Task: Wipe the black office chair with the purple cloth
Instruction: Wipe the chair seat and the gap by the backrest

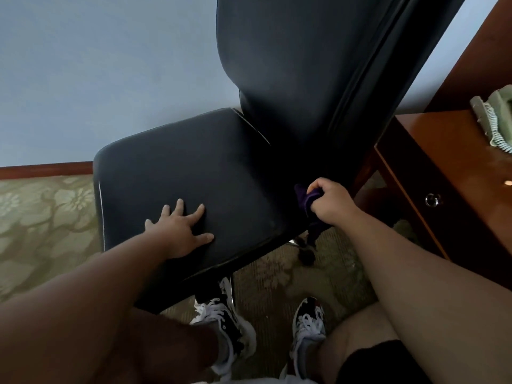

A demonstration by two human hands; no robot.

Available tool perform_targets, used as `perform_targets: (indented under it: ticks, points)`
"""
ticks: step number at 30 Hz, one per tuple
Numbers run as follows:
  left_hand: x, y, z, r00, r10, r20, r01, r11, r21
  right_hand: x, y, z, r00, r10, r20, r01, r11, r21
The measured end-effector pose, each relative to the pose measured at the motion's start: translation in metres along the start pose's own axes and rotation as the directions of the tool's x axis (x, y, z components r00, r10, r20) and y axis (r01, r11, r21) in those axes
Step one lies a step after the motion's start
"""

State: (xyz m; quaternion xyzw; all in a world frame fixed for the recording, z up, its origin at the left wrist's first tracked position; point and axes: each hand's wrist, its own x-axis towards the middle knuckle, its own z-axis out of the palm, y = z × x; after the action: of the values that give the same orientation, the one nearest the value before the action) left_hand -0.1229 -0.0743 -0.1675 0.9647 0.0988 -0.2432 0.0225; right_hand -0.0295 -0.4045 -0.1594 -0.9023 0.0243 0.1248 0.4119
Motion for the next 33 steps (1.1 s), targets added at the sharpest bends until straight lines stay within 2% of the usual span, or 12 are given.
perform_targets:
  ticks: [5,11,17,22,27,31,33]
  points:
    - [-0.002,-0.003,0.021,0.996,0.019,-0.087,-0.025,0.997,-0.069,0.005,0.0,0.003,1.0,0.026,-0.012,-0.026,1.0,0.006]
    - [0.0,0.011,0.025,0.997,-0.011,-0.071,0.005,0.997,-0.081,0.005,-0.003,0.005,0.996,0.055,-0.068,-0.051,0.997,0.053]
    - [0.0,0.024,0.04,0.997,-0.028,-0.075,0.016,0.988,-0.155,-0.02,-0.012,0.056,0.984,-0.081,-0.156,0.077,0.997,-0.028]
    - [0.005,0.026,0.041,0.999,-0.035,-0.016,0.031,0.982,-0.189,-0.043,-0.012,0.084,0.987,-0.158,0.036,0.159,0.987,-0.036]
    - [0.004,0.026,0.037,0.999,-0.038,0.034,0.043,0.982,-0.182,-0.074,-0.008,0.11,0.937,-0.313,0.155,0.307,0.95,0.061]
    - [0.002,0.027,0.034,0.998,-0.037,0.052,0.046,0.982,-0.181,-0.062,0.003,0.101,0.891,-0.409,0.196,0.409,0.912,0.043]
    - [0.001,0.028,0.034,0.998,-0.035,0.061,0.046,0.981,-0.191,-0.045,0.011,0.09,0.927,-0.359,0.111,0.356,0.933,0.05]
